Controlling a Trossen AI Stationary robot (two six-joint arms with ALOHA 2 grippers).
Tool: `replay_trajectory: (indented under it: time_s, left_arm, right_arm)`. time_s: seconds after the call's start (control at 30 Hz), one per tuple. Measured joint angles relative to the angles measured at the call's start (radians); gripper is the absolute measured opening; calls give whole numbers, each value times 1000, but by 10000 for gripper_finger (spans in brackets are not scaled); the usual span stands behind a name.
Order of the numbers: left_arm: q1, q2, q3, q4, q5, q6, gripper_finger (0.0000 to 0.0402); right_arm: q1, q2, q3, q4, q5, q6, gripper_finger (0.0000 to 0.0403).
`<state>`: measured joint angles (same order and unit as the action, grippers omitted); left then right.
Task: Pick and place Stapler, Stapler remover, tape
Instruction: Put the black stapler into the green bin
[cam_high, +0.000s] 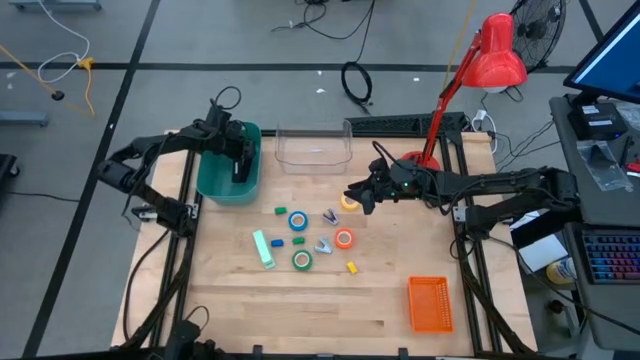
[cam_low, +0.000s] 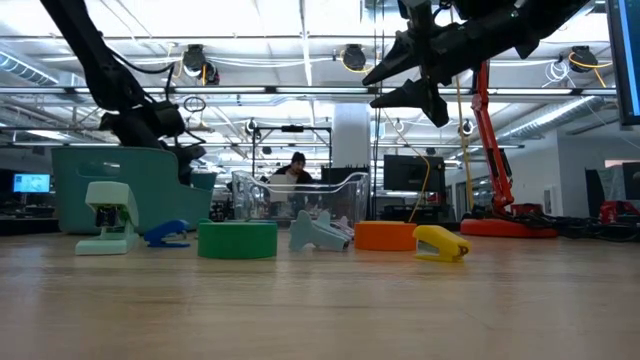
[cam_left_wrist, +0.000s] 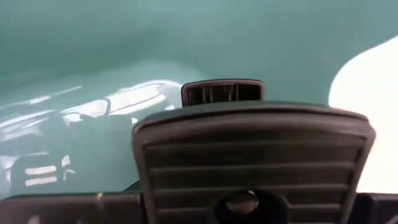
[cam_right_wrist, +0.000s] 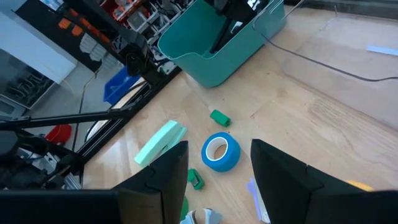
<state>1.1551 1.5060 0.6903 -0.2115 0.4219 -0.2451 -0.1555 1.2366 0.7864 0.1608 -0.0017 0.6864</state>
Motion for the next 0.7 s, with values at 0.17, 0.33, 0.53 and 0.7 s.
replay_trajectory:
  time_s: [0.17,0.33,0.53,0.7]
  left_arm:
    - [-9,0,0,0,-2,1,135]
    - [-20,12,0,4,-31,2,135]
    - [-41,38,0,26,-61,-4,135]
    - [-40,47,0,35,-61,-12,135]
  right_arm:
    - [0,0,0,0,0,2,166]
    - [0,0,0,0,0,2,166]
    - [0,0,0,0,0,9,166]
    - [0,0,0,0,0,10,166]
